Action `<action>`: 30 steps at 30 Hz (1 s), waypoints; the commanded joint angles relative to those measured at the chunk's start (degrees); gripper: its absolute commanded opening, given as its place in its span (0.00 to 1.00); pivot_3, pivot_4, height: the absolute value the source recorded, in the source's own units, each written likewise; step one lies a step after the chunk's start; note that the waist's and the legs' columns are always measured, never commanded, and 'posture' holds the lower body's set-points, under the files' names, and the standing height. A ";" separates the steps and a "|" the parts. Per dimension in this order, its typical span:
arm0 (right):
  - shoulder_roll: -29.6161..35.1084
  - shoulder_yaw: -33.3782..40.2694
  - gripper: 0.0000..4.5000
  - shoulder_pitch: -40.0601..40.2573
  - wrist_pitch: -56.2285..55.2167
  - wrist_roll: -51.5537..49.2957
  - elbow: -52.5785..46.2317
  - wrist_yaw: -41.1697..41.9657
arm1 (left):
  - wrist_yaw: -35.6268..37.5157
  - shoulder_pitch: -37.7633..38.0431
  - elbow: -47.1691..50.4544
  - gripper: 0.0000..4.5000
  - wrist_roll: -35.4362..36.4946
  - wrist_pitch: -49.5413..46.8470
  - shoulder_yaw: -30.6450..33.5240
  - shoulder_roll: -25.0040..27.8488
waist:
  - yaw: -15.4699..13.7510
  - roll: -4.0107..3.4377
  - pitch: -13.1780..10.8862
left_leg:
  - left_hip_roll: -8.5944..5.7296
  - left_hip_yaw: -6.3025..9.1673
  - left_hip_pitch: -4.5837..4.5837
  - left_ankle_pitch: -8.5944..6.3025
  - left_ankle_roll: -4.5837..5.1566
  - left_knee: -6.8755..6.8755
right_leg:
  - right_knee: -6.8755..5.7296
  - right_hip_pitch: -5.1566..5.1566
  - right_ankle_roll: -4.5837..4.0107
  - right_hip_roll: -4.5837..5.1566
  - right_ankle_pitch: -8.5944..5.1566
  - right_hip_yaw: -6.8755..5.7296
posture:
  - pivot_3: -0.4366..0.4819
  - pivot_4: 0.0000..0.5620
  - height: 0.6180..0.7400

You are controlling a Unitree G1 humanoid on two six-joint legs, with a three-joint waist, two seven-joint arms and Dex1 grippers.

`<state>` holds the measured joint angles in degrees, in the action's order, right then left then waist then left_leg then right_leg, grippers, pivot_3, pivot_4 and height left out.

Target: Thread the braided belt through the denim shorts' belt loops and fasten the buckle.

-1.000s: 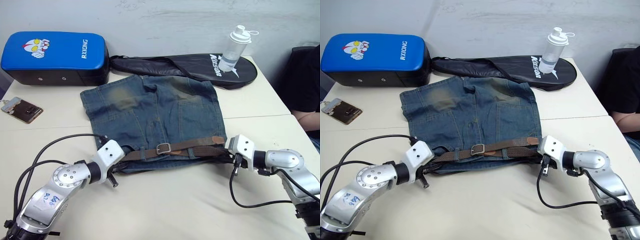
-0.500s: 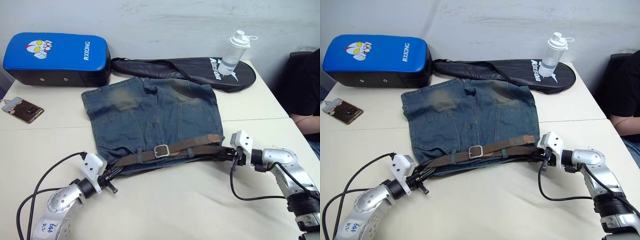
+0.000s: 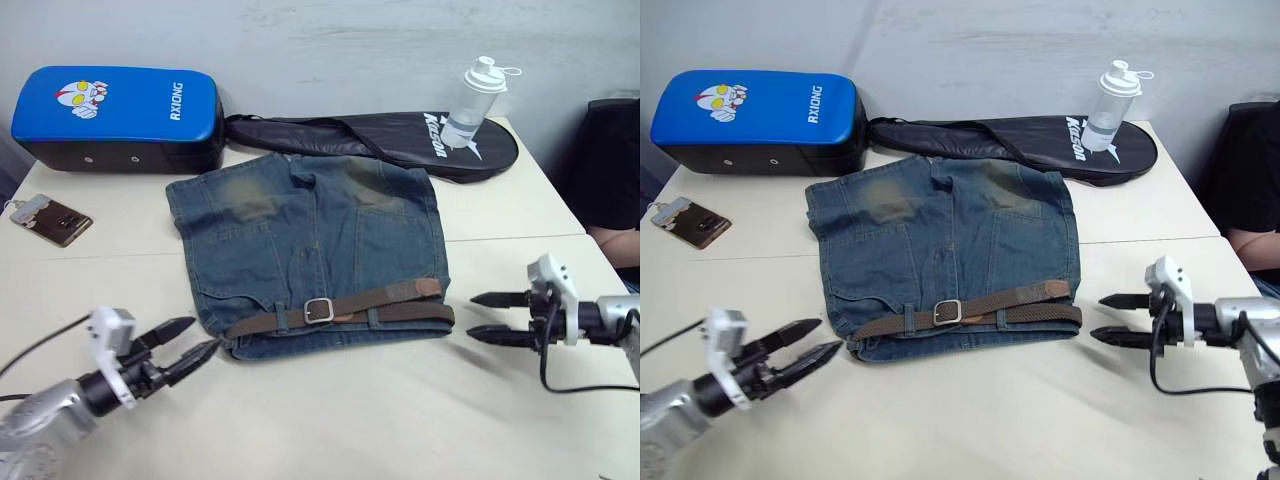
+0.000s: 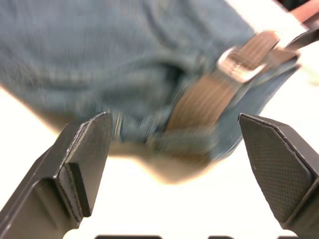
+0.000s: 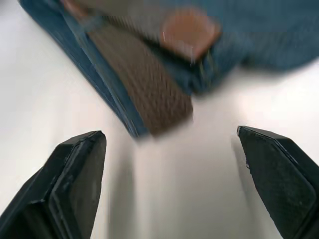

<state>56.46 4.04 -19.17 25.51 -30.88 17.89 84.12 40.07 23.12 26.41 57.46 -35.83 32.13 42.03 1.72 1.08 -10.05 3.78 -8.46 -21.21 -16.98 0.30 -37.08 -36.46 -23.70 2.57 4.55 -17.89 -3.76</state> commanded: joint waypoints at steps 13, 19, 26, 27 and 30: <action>-13.22 -3.20 0.70 -11.35 1.57 5.51 -7.35 -14.65 | -13.91 -17.76 3.64 0.70 -5.94 -6.70 -15.14 2.24 | -0.11 -0.38 -0.29 | -0.10 -0.09 -0.26 0.05 -0.31 0.02 | 0.28 -0.06 0.16 -0.04 0.08 0.03 | 0.48 0.27 1.00; -12.65 -5.17 0.02 -4.26 -0.22 7.22 -11.15 -12.58 | -6.88 -10.55 4.52 0.08 -15.38 -4.60 -21.57 6.97 | 0.03 -0.38 -0.30 | -0.02 -0.20 -0.41 -0.02 -0.20 0.03 | 0.54 -0.19 0.28 -0.18 0.01 0.06 | 0.48 0.27 1.00; -11.73 -9.98 0.00 1.30 -8.55 18.06 -5.39 -17.79 | -3.31 -1.07 -10.43 0.00 -36.32 12.82 -31.86 10.03 | 0.09 -0.67 -0.06 | -0.04 -0.20 -0.10 -0.42 -0.10 0.04 | 0.54 0.04 0.25 -0.10 -0.02 0.09 | 0.48 0.27 1.00; -11.92 -10.00 0.00 1.12 -9.18 19.03 -4.17 -19.13 | -3.70 -1.24 -12.87 0.00 -39.24 16.34 -32.62 9.82 | 0.25 -0.83 0.32 | -0.04 -0.22 0.03 -0.54 -0.07 0.06 | 0.57 0.14 0.25 -0.10 -0.02 0.12 | 0.48 0.27 1.00; -12.12 -10.05 0.00 0.28 -11.13 20.60 -1.73 -20.98 | -4.92 -2.32 -18.12 0.00 -45.78 25.15 -33.72 9.55 | 0.36 -1.00 1.32 | -0.04 -0.24 0.45 -0.78 -0.34 0.13 | 0.62 0.44 0.20 -0.10 -0.05 0.17 | 0.48 0.27 1.00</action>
<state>43.64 -5.11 -19.60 15.77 -15.84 10.26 66.97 36.83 17.22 21.13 24.19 -15.29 3.26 51.05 2.08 0.08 -8.73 3.75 -8.69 -20.10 -17.79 -0.08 -36.73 -35.68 -22.74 2.46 4.44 -18.14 -3.56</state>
